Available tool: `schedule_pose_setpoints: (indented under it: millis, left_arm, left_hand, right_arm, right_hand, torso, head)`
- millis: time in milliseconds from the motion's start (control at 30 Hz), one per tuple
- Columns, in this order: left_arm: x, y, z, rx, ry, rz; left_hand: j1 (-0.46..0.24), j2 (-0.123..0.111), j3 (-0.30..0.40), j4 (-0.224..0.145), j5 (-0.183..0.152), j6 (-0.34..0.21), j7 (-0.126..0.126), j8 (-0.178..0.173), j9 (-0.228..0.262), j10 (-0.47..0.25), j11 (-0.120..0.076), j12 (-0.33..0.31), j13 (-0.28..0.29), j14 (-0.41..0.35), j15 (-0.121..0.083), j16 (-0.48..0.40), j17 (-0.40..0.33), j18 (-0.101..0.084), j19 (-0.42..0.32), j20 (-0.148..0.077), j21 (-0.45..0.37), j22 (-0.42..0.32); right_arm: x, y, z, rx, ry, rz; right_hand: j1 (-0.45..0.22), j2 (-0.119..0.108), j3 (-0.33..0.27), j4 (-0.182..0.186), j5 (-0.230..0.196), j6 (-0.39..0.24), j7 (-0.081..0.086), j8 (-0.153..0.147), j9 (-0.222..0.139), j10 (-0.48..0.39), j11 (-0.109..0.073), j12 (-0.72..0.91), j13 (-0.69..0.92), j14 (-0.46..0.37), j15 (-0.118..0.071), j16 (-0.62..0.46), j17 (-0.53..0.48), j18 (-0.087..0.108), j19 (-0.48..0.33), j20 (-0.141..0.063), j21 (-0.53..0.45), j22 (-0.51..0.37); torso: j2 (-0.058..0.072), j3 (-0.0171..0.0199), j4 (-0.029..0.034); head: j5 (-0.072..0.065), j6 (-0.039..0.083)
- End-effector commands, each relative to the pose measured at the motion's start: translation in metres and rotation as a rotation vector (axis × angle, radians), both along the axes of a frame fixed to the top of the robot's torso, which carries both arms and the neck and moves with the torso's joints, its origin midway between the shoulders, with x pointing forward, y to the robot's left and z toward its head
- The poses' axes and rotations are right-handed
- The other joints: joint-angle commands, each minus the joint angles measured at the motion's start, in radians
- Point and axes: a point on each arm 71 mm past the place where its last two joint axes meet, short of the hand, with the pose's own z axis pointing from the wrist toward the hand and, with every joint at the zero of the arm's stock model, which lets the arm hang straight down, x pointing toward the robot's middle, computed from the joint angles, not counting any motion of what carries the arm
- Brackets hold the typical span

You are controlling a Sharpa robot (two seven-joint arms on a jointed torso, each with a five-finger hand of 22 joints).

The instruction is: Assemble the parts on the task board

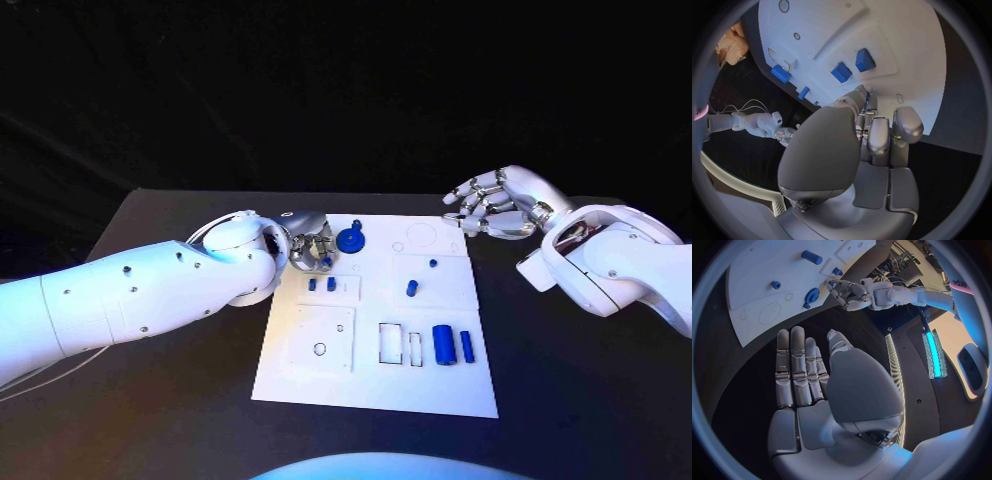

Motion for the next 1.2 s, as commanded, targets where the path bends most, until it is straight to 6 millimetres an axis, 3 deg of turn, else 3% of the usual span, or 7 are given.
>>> schedule_pose_setpoints:
  millis: [33,300,433,500,1200]
  left_arm:
    - [-0.0010,-0.0018,-0.0017,0.012,0.022,-0.007]
    - [-0.0007,-0.0010,-0.0020,0.017,0.022,-0.001]
    - [-0.0007,-0.0012,-0.0019,0.017,0.022,0.003]
    - [-0.0006,-0.0012,-0.0019,0.017,0.021,0.004]
    - [-0.0003,0.0013,-0.0036,0.026,0.041,0.010]
  left_hand:
    - [-0.010,0.000,0.007,-0.002,0.000,0.008,0.002,-0.002,-0.001,0.011,0.000,-0.006,-0.001,0.002,0.003,0.005,0.000,-0.007,0.002,0.000,0.004,0.001]
    - [-0.015,-0.004,0.009,-0.003,0.000,0.000,0.005,-0.005,-0.005,0.005,0.002,-0.013,-0.003,0.001,0.004,0.004,-0.004,-0.007,0.000,0.000,0.003,0.000]
    - [-0.028,-0.019,0.018,-0.002,0.000,-0.073,0.013,-0.011,-0.028,-0.016,0.011,-0.033,-0.010,-0.002,0.011,0.001,-0.012,-0.006,-0.004,0.003,0.000,-0.002]
    - [-0.031,-0.022,0.020,-0.002,0.000,-0.083,0.016,-0.010,-0.033,-0.021,0.014,-0.038,-0.012,-0.003,0.013,0.000,-0.015,-0.006,-0.005,0.005,-0.001,-0.004]
    - [-0.048,-0.035,0.025,0.000,0.000,-0.092,0.020,-0.005,-0.043,-0.029,0.019,-0.042,-0.016,-0.010,0.017,-0.007,-0.031,-0.003,-0.014,0.009,-0.011,-0.015]
  right_arm:
    - [-0.0007,0.0014,0.0005,0.001,-0.008,0.010]
    - [-0.0009,0.0013,0.0005,0.002,-0.008,0.010]
    - [-0.0009,0.0013,0.0004,0.001,-0.007,0.010]
    - [-0.0008,0.0012,0.0003,0.000,-0.006,0.010]
    - [-0.0002,0.0008,0.0000,-0.015,-0.012,0.011]
  right_hand:
    - [0.009,0.001,0.005,-0.002,0.004,-0.007,0.001,0.004,0.002,0.004,-0.001,-0.005,-0.001,0.008,0.001,-0.003,-0.001,0.012,0.008,-0.002,-0.003,-0.001]
    - [0.010,0.001,0.006,-0.001,0.005,-0.008,0.001,0.005,0.001,0.004,-0.001,-0.005,-0.004,0.009,0.001,-0.008,-0.002,0.012,0.009,-0.001,-0.005,-0.003]
    - [0.010,0.001,0.006,-0.001,0.005,-0.008,0.001,0.005,0.001,0.004,-0.001,-0.005,-0.004,0.009,0.001,-0.008,-0.003,0.012,0.009,-0.001,-0.005,-0.003]
    - [0.010,0.001,0.006,-0.001,0.005,-0.008,0.001,0.005,0.001,0.004,-0.001,-0.005,-0.004,0.009,0.001,-0.008,-0.003,0.012,0.009,-0.001,-0.005,-0.003]
    - [0.010,-0.004,0.010,0.001,0.006,-0.017,0.006,0.008,0.000,-0.008,0.004,-0.013,-0.022,0.003,0.006,-0.041,-0.013,0.011,0.004,0.003,-0.022,-0.015]
  torso:
    - [0.000,0.0000,-0.0006]
    - [0.000,0.0004,-0.0002]
    - [0.000,0.0002,-0.0004]
    - [0.000,0.0000,-0.0004]
    - [0.000,0.0004,-0.0007]
  head:
    - [0.001,-0.001]
    - [0.000,0.000]
    - [0.000,0.000]
    - [0.000,0.000]
    - [0.000,-0.003]
